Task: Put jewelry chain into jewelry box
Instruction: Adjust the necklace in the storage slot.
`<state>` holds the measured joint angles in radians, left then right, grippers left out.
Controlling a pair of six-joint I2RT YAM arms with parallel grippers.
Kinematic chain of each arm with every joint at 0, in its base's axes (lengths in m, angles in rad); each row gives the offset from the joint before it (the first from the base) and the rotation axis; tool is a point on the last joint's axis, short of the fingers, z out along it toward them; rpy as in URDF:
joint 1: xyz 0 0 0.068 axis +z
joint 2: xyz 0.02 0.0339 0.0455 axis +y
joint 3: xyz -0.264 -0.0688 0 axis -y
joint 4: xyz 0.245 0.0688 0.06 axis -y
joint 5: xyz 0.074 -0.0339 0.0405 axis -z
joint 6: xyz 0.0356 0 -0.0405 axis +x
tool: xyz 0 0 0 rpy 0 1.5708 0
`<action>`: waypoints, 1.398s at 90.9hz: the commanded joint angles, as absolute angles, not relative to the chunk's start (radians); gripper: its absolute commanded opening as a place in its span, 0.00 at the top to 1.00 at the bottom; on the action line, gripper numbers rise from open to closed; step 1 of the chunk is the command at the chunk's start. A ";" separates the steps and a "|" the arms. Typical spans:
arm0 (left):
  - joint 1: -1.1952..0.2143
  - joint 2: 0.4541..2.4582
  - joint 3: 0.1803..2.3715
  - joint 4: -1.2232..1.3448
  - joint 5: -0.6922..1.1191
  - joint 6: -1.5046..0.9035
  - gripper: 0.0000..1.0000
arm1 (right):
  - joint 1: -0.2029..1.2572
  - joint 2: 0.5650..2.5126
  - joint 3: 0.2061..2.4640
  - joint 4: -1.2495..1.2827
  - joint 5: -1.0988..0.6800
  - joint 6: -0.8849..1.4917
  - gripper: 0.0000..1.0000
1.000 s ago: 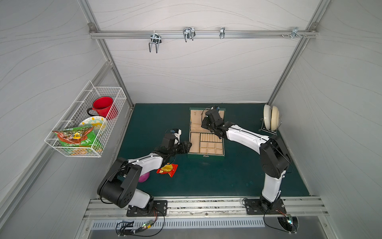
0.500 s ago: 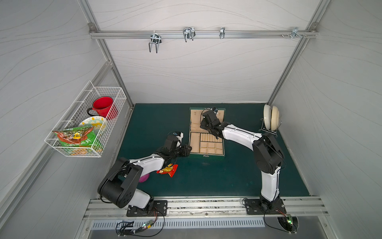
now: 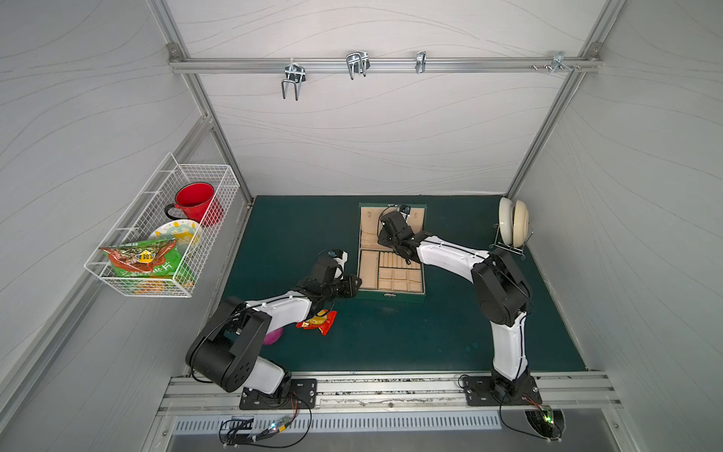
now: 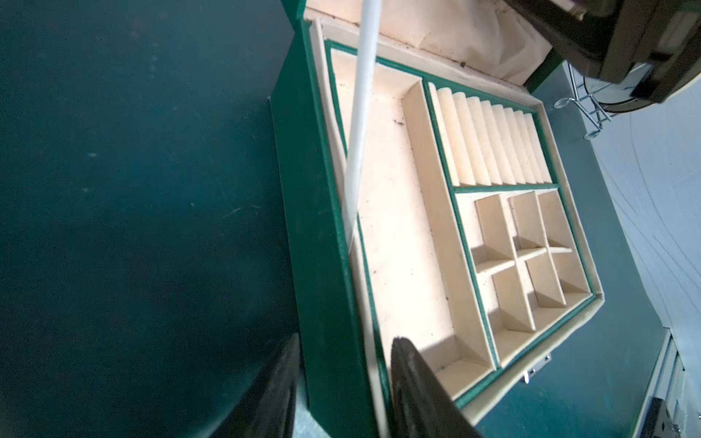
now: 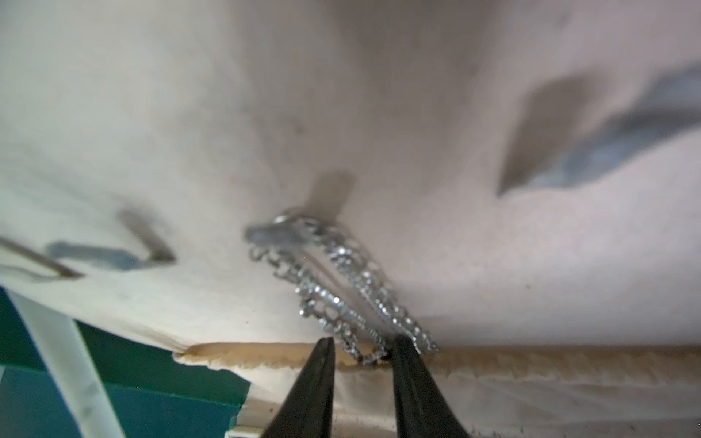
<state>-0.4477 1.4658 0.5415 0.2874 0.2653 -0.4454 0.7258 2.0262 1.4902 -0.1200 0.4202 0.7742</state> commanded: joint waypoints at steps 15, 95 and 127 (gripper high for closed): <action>-0.467 1.489 0.551 0.292 0.270 -0.426 0.63 | 0.726 2.065 1.506 -0.069 0.490 0.742 0.70; -0.469 1.488 0.554 0.288 0.272 -0.433 0.64 | 0.744 1.907 1.367 0.032 0.478 0.690 1.00; -0.469 1.486 0.555 0.289 0.278 -0.431 0.64 | 0.746 1.874 1.343 0.027 0.417 0.680 1.00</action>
